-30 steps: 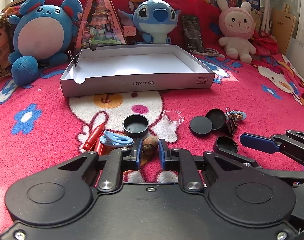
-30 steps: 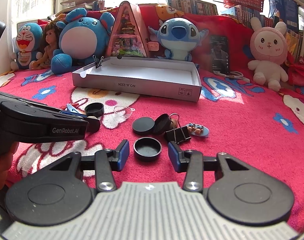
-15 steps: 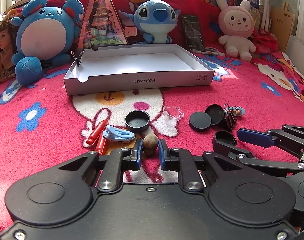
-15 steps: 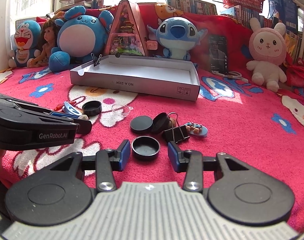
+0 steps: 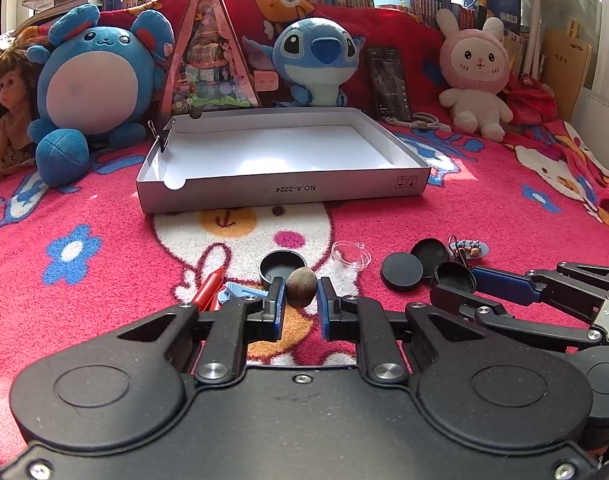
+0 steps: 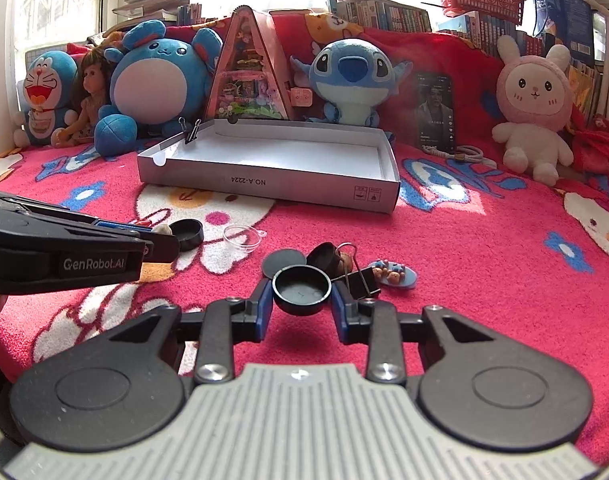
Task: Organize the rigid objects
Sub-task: 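Grasp the brown nut with the left tool while the right tool holds the black cup, then carry the nut and black cup over the white box with both tools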
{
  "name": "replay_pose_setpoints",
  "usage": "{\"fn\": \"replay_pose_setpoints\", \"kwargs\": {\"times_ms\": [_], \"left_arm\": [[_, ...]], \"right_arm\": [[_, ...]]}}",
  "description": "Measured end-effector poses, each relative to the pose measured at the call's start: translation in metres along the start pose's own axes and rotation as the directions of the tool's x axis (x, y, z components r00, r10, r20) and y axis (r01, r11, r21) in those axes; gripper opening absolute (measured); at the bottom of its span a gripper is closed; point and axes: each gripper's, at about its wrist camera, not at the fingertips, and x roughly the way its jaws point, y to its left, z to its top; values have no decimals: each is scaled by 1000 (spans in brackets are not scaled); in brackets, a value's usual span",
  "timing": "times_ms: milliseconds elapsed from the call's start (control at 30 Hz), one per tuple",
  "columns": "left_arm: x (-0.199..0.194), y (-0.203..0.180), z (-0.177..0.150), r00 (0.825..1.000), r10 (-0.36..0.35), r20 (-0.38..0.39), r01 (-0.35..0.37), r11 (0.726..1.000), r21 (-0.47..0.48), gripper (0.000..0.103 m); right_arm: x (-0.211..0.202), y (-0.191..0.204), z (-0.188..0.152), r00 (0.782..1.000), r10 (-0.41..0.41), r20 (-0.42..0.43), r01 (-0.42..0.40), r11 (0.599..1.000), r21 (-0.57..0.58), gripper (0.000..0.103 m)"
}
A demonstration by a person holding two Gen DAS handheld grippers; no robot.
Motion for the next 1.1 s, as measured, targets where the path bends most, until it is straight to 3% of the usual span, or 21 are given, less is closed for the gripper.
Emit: {"fn": "replay_pose_setpoints", "kwargs": {"times_ms": [233,700,900,1100], "left_arm": [[6,17,30,1000,3,25,-3,1000,-20,16],[46,52,93,999,-31,-15,30,997,-75,16],[83,65,127,992,-90,-85,80,991,-110,16],[128,80,154,982,-84,-171,57,986,-159,16]], "right_arm": [[8,-12,28,1000,4,-2,-4,999,51,37],[56,-35,87,998,40,-50,-34,993,114,37],[87,-45,118,990,60,-124,-44,990,133,37],[124,-52,155,976,53,-210,-25,991,132,37]]}}
